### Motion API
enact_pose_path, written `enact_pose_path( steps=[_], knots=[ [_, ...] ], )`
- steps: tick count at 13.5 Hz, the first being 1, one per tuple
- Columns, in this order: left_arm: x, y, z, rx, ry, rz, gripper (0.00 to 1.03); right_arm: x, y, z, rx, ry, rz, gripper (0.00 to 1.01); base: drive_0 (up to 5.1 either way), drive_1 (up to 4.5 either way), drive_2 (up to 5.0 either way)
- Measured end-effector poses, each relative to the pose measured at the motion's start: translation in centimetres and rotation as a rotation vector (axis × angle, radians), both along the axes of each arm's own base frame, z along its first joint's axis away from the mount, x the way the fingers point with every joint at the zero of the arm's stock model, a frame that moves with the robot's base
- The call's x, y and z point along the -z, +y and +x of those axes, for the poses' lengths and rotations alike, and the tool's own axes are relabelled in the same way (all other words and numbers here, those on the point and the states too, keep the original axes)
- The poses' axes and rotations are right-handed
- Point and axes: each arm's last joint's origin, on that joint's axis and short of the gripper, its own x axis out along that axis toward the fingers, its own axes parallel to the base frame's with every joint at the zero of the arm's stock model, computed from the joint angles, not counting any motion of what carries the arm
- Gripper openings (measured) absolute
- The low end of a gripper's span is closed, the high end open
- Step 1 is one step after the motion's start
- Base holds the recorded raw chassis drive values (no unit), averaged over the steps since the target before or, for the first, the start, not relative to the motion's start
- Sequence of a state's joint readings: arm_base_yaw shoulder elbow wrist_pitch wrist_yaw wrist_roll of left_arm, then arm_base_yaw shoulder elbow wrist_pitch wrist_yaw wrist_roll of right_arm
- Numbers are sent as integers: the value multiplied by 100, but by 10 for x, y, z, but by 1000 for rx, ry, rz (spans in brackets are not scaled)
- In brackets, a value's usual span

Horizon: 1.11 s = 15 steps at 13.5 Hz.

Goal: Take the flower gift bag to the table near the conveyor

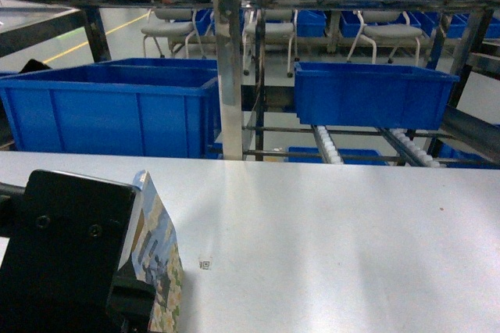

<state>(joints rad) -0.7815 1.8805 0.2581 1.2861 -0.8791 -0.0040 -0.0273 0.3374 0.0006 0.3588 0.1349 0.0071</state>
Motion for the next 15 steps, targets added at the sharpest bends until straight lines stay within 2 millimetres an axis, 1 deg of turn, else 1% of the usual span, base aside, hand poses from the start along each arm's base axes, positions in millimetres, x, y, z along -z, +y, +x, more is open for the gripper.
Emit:
enact_pose_path(
  steps=[1, 2, 4, 6, 7, 11, 12, 14, 15],
  knots=[
    [4, 10, -10, 7, 28, 0, 26, 0, 0, 0, 0, 0, 0, 98, 0, 0, 0],
    [4, 11, -11, 6, 31, 2, 29, 0, 0, 0, 0, 0, 0, 98, 0, 0, 0],
    [5, 13, -12, 9, 40, 4, 40, 0, 0, 0, 0, 0, 0, 98, 0, 0, 0],
    [6, 14, -12, 9, 42, 5, 46, 0, 0, 0, 0, 0, 0, 98, 0, 0, 0],
    [6, 15, -12, 8, 44, 4, 51, 0, 0, 0, 0, 0, 0, 98, 0, 0, 0],
    [4, 18, -11, 10, 42, -6, 62, 0, 0, 0, 0, 0, 0, 98, 0, 0, 0],
    [-2, 19, -9, 18, 25, -29, 73, 0, 0, 0, 0, 0, 0, 98, 0, 0, 0],
    [-26, 26, -1, 27, -58, -105, 98, 0, 0, 0, 0, 0, 0, 98, 0, 0, 0],
    [-39, 30, 3, 27, -108, -138, 98, 0, 0, 0, 0, 0, 0, 98, 0, 0, 0]
  ],
)
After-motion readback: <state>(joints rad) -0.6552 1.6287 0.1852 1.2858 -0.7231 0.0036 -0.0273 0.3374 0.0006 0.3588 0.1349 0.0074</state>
